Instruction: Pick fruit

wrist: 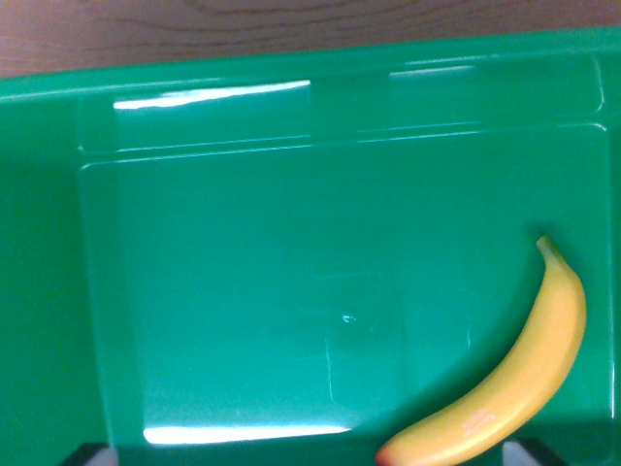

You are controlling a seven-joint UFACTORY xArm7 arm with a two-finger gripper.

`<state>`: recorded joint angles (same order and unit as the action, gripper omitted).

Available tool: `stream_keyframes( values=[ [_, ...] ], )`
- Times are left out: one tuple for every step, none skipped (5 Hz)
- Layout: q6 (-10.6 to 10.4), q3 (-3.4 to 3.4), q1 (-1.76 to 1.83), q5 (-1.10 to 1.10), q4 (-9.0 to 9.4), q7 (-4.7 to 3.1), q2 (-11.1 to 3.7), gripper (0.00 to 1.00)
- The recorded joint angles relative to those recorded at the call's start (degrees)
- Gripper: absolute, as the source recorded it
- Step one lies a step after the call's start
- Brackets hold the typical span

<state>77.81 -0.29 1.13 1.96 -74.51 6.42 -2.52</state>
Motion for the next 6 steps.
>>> stream_keyframes(
  values=[
    [0.0, 0.0, 0.0, 0.0, 0.0, 0.0, 0.0, 0.0],
    [-2.6, -0.48, -0.49, -0.23, 2.08, 0.85, -0.89, 0.0],
    [-2.6, -0.48, -0.49, -0.23, 2.08, 0.85, -0.89, 0.0],
    [-5.27, -0.98, -0.99, -0.47, 4.21, 1.72, -1.8, 0.0],
    [-5.27, -0.98, -0.99, -0.47, 4.21, 1.72, -1.8, 0.0],
    [-7.85, -1.46, -1.47, -0.69, 6.27, 2.56, -2.68, 0.0]
  ],
)
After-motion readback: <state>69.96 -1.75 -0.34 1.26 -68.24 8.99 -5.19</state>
